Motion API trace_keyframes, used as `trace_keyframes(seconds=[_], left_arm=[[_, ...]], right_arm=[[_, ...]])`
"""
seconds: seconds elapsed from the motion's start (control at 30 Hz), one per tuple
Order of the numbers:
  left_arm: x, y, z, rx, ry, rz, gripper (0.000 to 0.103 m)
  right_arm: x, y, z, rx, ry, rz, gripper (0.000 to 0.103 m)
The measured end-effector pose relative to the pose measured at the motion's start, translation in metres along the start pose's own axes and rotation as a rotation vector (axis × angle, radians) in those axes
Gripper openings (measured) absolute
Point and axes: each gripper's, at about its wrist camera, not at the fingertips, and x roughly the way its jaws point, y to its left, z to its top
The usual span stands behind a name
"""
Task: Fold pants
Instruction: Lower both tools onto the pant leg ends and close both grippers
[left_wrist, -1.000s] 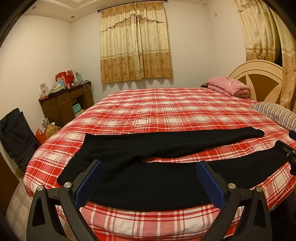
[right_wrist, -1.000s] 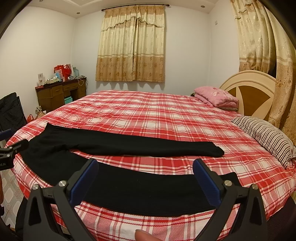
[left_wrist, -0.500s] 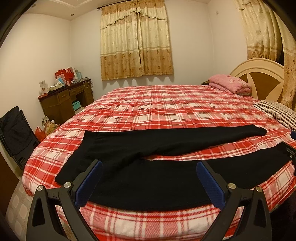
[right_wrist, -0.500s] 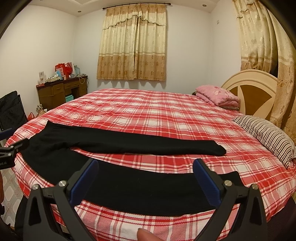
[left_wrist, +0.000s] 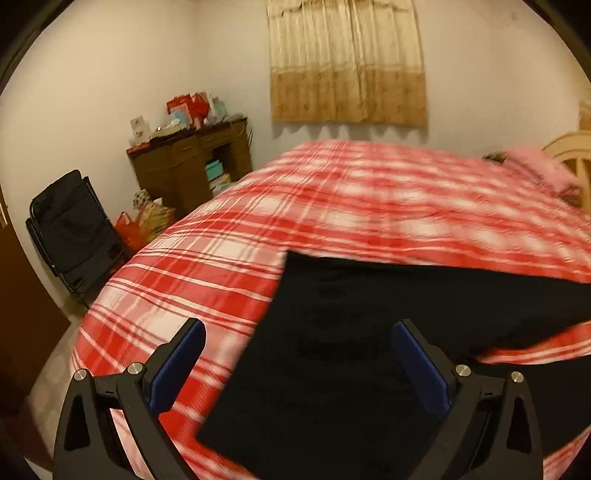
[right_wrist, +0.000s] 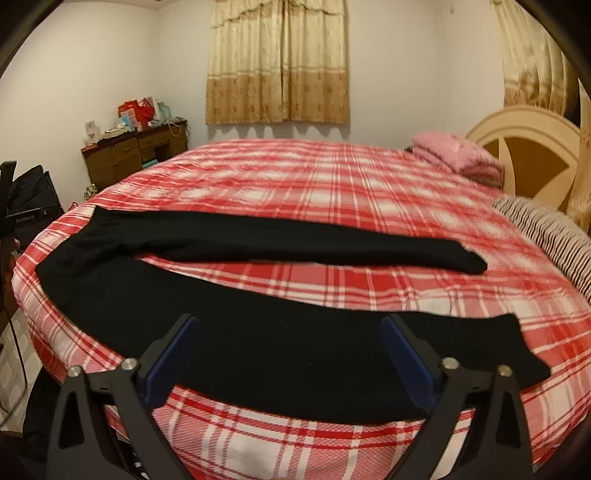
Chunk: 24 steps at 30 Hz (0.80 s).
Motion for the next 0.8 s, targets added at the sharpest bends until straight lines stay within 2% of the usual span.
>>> trace_keyframes(seconds=[0.07, 0.13, 0.27, 0.33, 0.4, 0.43, 0.5, 0.6, 0.67, 0.73, 0.77, 0.8], left_arm=[[0.027, 0.011, 0.009, 0.011, 0.031, 0.035, 0.102], [0.051, 0.014, 0.018, 0.030, 0.056, 0.036, 0.101], [0.084, 0.002, 0.033, 0.079, 0.095, 0.010, 0.083], [0.104, -0.004, 0.038, 0.099, 0.121, 0.005, 0.083], [0.125, -0.008, 0.041, 0.125, 0.141, 0.033, 0.082], [0.134, -0.008, 0.043, 0.124, 0.157, 0.035, 0.082], [0.151, -0.007, 0.046, 0.104, 0.183, 0.014, 0.071], [0.171, -0.002, 0.048, 0.088, 0.220, 0.006, 0.067], [0.182, -0.001, 0.048, 0.086, 0.241, -0.001, 0.064], [0.189, 0.001, 0.045, 0.060, 0.254, -0.040, 0.054], [0.192, 0.001, 0.043, 0.048, 0.259, -0.069, 0.040], [0.193, 0.003, 0.041, 0.028, 0.256, -0.109, 0.032]], right_arm=[[0.009, -0.005, -0.003, 0.023, 0.029, 0.002, 0.098], [0.018, -0.011, -0.005, 0.040, 0.052, 0.006, 0.094], [0.026, -0.021, -0.008, 0.063, 0.060, -0.035, 0.093], [0.029, -0.028, -0.004, 0.075, 0.063, -0.057, 0.092], [0.031, -0.035, 0.000, 0.085, 0.066, -0.077, 0.092], [0.032, -0.038, 0.003, 0.087, 0.065, -0.089, 0.092], [0.034, -0.045, 0.008, 0.083, 0.065, -0.112, 0.092], [0.036, -0.055, 0.014, 0.075, 0.061, -0.140, 0.091], [0.039, -0.064, 0.021, 0.073, 0.056, -0.157, 0.087], [0.045, -0.077, 0.028, 0.085, 0.065, -0.162, 0.085], [0.047, -0.082, 0.031, 0.092, 0.067, -0.163, 0.081], [0.050, -0.091, 0.035, 0.103, 0.065, -0.167, 0.077]])
